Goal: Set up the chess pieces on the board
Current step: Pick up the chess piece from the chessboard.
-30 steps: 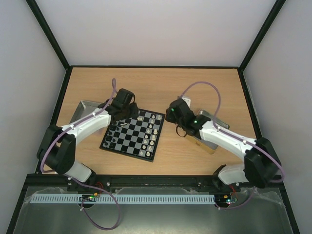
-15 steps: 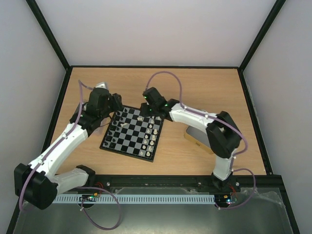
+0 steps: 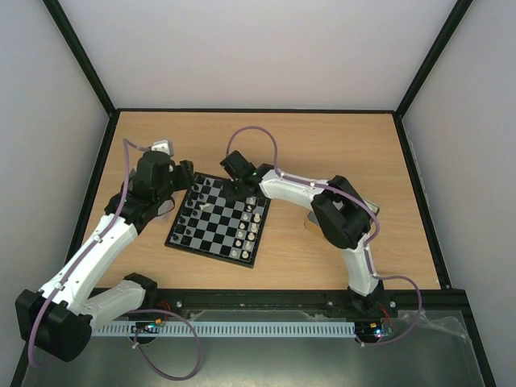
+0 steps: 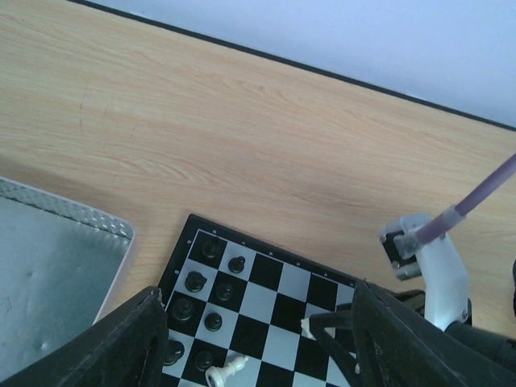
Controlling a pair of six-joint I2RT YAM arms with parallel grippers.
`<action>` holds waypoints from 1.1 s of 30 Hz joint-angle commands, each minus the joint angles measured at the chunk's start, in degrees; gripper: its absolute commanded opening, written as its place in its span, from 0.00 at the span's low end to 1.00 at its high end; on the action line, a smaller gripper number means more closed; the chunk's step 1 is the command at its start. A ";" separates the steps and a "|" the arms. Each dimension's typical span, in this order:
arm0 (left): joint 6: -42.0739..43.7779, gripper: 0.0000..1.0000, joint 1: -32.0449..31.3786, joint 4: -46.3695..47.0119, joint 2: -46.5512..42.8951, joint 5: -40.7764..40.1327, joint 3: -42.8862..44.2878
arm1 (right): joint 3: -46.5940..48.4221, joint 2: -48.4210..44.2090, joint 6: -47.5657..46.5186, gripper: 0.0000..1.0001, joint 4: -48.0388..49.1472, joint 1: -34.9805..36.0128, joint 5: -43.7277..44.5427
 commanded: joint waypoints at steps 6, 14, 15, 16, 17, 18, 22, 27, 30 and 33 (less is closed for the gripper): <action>1.47 0.65 0.14 1.57 -1.41 0.52 -2.11 | 2.91 2.46 0.23 0.30 -3.61 0.16 2.03; 1.51 0.65 0.18 1.86 -0.98 1.02 -2.22 | 0.72 2.28 -1.24 0.30 -1.10 0.42 1.12; 1.55 0.65 0.18 1.86 -0.92 1.00 -2.26 | 0.70 2.34 -1.16 0.30 -1.39 0.50 0.95; 1.55 0.65 0.16 1.86 -0.94 1.00 -2.29 | 0.53 2.22 -1.14 0.30 -1.43 0.57 0.87; 1.55 0.65 0.14 1.86 -0.99 1.00 -2.37 | 0.18 2.07 -1.06 0.30 -1.36 0.64 0.66; 1.62 0.65 0.24 1.91 -0.90 1.00 -2.33 | -0.14 1.82 -1.05 0.30 -1.25 0.72 0.48; 1.64 0.65 0.27 1.94 -0.81 1.15 -2.38 | -0.95 1.29 -0.79 0.30 -1.88 1.07 -0.01; 1.67 0.65 0.27 1.89 -0.80 1.19 -2.46 | -2.42 0.01 -0.63 0.30 -1.20 1.61 -1.57; 1.73 0.65 0.27 1.95 -0.77 1.26 -2.50 | -2.34 -0.07 -1.37 0.29 -1.12 2.08 -1.13; 1.73 0.65 0.35 1.95 -0.86 1.43 -2.48 | -1.40 0.47 -1.27 0.29 -2.10 2.07 1.15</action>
